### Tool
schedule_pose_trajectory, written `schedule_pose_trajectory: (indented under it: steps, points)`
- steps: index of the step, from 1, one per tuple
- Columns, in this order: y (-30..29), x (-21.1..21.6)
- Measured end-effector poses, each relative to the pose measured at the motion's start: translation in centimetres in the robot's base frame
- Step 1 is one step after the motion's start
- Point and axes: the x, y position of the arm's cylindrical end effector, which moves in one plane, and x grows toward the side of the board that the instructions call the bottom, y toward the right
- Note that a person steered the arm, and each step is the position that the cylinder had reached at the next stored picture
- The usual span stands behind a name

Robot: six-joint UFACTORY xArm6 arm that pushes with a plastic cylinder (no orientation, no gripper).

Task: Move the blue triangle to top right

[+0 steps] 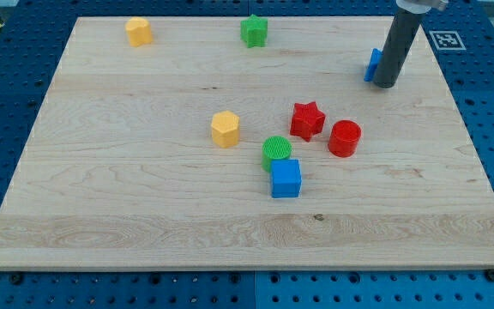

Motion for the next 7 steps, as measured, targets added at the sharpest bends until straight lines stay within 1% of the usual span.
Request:
schedule_pose_trajectory:
  steps: [1,2,3,4,5,6,7]
  points:
    - [-2.5,0.0]
    - [-1.9,-1.1]
    - [0.2,-2.2]
    - [0.3,-3.8]
    - [1.1,-3.8]
    - [0.4,-5.5]
    - [1.5,-7.6]
